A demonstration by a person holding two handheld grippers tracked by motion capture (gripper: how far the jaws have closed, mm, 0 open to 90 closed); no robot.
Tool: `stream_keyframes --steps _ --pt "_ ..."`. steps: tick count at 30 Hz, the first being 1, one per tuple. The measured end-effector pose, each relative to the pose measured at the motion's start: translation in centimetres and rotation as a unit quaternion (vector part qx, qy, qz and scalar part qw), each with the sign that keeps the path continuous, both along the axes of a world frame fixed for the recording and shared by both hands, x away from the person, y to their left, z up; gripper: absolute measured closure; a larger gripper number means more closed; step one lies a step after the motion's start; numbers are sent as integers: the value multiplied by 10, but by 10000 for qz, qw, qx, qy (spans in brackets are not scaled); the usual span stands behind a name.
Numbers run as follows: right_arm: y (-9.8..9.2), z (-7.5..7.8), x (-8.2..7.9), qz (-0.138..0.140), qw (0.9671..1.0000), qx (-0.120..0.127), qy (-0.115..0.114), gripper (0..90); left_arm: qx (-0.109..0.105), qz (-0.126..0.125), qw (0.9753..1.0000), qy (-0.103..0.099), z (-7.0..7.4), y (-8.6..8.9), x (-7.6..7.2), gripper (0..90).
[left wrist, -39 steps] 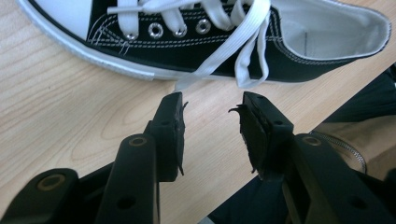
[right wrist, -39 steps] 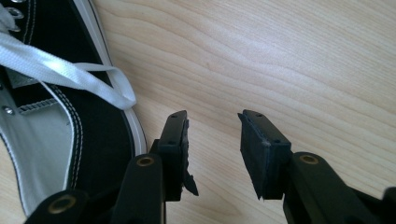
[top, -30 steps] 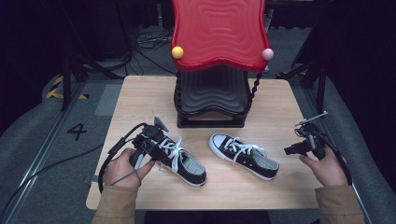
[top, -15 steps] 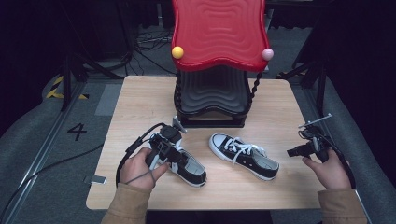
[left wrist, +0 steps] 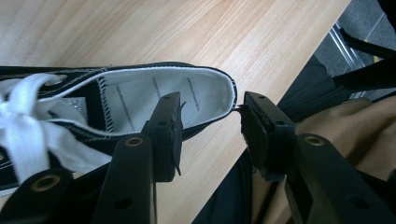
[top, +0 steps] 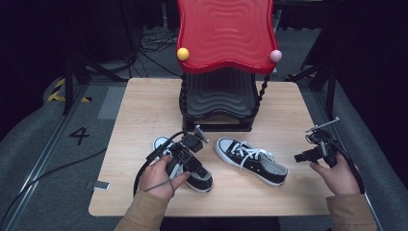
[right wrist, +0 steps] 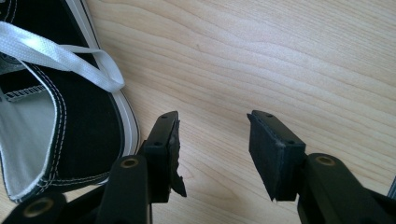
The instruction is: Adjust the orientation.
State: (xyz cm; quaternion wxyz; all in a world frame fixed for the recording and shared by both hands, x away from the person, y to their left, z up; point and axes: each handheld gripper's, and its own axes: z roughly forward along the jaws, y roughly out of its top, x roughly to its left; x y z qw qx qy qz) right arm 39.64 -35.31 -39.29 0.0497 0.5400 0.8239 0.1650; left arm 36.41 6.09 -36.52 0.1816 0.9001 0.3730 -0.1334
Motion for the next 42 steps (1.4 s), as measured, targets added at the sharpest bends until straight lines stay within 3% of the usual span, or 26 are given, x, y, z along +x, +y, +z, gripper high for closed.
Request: stream_keyframes --steps 4,8,13,18,21,26,30,31,38,42 --pt "2 -1 0 12 10000 -9 19 526 23 -208 9997 145 -6 -11 -1 583" --pt "2 -2 1 10 10000 -9 32 522 214 -248 9990 297 -14 -21 -2 584" --pt "1 -2 1 -5 10000 1 28 515 288 -272 9984 400 -24 -29 0 590" --pt "0 -3 2 -27 10000 6 42 509 439 -371 9978 339 -33 -37 0 656" --pt "1 -3 1 -14 10000 2 35 505 542 -405 9972 313 -35 -37 0 776" --pt "1 -4 2 -10 10000 3 43 504 624 -420 9968 279 -32 -35 -3 813" --pt "1 -3 6 -18 10000 40 32 499 646 -533 9962 237 -25 -25 -9 817" --pt "3 -3 8 26 10000 59 21 498 568 -493 9966 343 -22 -14 -13 815" --pt "12 -2 18 138 9998 108 19 489 466 -417 9969 478 -17 12 -26 799" --pt "20 -3 24 231 9997 115 53 489 522 -320 9960 654 -17 30 -33 793"
